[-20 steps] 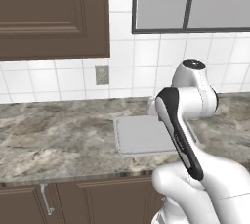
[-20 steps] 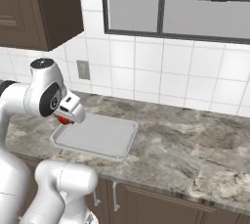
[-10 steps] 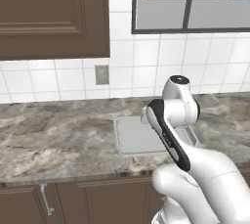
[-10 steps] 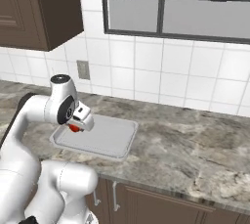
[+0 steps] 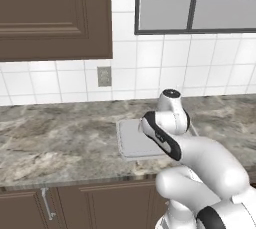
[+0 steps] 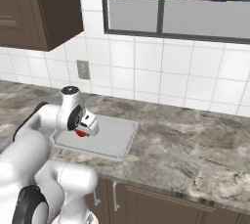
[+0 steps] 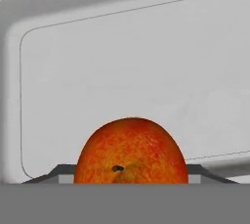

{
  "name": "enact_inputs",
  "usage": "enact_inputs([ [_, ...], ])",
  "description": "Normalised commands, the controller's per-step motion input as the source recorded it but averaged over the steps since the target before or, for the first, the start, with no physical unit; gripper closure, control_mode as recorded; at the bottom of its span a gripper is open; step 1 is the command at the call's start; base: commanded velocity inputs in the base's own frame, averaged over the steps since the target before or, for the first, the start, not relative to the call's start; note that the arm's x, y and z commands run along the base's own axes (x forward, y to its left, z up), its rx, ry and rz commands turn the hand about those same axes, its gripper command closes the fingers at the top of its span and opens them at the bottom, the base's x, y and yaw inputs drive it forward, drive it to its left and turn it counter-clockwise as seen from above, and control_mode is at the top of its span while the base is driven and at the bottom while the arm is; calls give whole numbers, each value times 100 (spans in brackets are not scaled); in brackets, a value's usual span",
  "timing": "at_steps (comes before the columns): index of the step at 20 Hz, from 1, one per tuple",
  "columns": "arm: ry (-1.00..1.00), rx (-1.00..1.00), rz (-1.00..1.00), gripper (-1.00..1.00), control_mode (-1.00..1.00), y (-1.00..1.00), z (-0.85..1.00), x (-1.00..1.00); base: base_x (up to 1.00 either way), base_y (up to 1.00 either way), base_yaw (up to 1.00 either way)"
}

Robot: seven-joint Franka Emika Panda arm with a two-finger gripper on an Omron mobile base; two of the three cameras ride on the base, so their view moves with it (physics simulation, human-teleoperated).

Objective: Pick the peach and apple from the fridge and place them inside the tupperware on the counter.

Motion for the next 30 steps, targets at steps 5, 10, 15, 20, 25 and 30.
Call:
enact_inputs([
  [5,3,0,0,100,-100,8,-49,42,0,0,0],
  [10,0,0,0,100,-100,4,-38,35,0,0,0],
  [15,0,0,0,100,-100,2,-39,29,0,0,0],
  [20,0,0,0,-100,-100,3,-36,10,0,0,0],
  [25,0,0,0,-100,-100,4,-5,-9,0,0,0],
  [30,0,0,-1,-100,-100,2,13,-34,0,0,0],
])
